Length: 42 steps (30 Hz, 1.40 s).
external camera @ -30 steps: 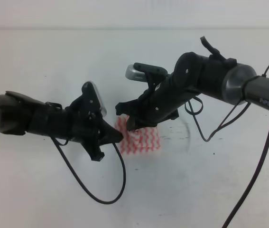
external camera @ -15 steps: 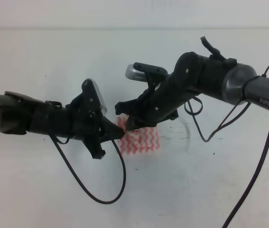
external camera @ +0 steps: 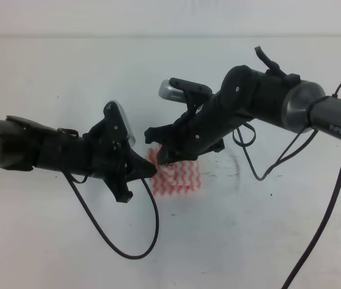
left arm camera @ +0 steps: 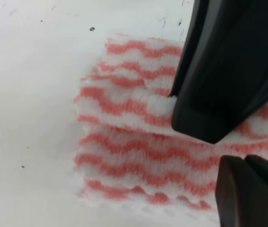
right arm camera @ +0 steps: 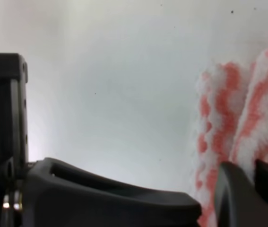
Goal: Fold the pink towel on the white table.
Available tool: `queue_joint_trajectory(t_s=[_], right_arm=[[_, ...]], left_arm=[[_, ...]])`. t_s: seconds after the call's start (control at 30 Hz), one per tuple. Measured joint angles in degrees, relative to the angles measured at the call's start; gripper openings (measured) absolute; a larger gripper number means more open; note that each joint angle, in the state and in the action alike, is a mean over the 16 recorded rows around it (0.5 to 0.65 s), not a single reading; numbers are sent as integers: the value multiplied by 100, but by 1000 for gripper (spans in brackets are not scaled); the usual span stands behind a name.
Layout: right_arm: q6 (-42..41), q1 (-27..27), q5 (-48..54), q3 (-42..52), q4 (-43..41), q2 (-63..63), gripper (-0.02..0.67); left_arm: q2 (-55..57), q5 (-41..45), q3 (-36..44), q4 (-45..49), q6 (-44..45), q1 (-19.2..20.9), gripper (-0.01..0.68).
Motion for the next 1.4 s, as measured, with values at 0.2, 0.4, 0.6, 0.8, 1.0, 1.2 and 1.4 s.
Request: queue_joint_trajectory(t_s=[0.2,0.4,0.6,0.8,1.0,1.2,1.4], right_arm=[[2,-1,17,2,24,6,112],[2,-1,36,2,52,6,149],[-4,-9,117,3,-11,13,153],[-4,-25,328,2,-126,3,110],[-4,-1,532,1,-222,0,46],[-4,62,638,2,-241,6,-5],[-8,112,716,3,-243,13,-16]], left_arm=[[0,-19,0,2,-21,0,-5],[-3,-187,0,-13,-50,4,-6],[-135,-371,0,-60,-118,81,-6],[-369,-491,0,-120,-308,257,-6],[-586,-437,0,-143,-496,438,-6],[-633,-381,0,-132,-634,522,-5],[-636,-325,0,-121,-655,527,-5]])
